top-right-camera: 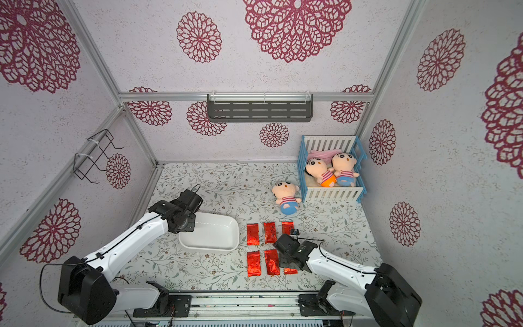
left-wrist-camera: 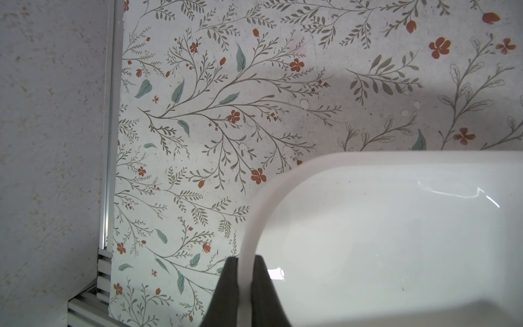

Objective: Take the tea bags out of the storage box
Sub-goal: Adjust the tea bag at the center of the board, then place the storage box at the center of the board.

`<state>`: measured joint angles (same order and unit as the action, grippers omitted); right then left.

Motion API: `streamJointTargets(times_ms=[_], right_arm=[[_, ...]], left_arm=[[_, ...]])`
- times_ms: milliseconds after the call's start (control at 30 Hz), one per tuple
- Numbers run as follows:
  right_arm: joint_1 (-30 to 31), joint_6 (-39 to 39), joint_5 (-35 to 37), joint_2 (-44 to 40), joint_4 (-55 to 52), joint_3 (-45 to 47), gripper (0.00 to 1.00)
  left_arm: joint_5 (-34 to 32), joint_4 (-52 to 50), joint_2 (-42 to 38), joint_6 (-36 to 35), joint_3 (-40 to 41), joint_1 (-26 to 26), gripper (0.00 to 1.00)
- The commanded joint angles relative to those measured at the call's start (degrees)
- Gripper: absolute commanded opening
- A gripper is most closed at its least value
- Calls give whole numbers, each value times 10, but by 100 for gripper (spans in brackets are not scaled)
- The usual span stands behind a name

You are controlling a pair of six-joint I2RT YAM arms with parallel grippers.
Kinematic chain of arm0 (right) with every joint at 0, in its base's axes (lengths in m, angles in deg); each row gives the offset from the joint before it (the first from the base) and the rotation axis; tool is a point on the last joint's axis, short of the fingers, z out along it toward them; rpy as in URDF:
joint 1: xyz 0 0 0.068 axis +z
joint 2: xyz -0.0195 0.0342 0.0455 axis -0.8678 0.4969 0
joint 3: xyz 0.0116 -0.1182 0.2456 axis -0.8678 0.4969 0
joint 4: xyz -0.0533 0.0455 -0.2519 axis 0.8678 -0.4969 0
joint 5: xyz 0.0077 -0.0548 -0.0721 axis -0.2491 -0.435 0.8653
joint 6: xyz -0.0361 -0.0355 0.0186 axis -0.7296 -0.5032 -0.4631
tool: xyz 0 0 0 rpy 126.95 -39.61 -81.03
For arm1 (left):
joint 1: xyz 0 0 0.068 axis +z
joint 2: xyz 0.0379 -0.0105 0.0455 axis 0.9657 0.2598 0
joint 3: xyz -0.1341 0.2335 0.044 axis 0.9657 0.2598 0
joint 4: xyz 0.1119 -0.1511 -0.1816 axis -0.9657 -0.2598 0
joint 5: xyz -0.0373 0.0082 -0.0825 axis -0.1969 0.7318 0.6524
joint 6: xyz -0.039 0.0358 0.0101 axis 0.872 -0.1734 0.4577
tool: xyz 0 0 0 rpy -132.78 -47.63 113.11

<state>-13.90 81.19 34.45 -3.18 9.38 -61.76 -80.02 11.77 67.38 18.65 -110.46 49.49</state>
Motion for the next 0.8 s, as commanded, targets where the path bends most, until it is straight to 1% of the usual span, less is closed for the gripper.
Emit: streamJointTargets(times_ms=[0, 133, 267, 433, 533, 600, 667, 767], right_arm=[[4, 8, 16, -9, -10, 3, 65], [3, 17, 23, -16, -13, 2, 65], [4, 14, 22, -23, -14, 2, 68], [3, 13, 13, -57, -14, -6, 72], [3, 10, 10, -87, -19, -26, 73], [2, 2, 9, -113, -12, -40, 73], [-2, -12, 24, -135, -7, -55, 74], [-23, -44, 47, -160, 6, -74, 75]], left_arm=[[2, -5, 5, -1, -10, -2, 0], [2, -5, 5, -2, -10, -2, 0], [2, -5, 6, -2, -10, -2, 0], [2, -5, 7, -2, -10, -2, 0], [3, -5, 8, -1, -10, -2, 0], [2, -5, 9, -1, -10, -1, 0], [3, -5, 12, -2, -11, -1, 0], [2, -7, 16, -4, -12, -1, 0]])
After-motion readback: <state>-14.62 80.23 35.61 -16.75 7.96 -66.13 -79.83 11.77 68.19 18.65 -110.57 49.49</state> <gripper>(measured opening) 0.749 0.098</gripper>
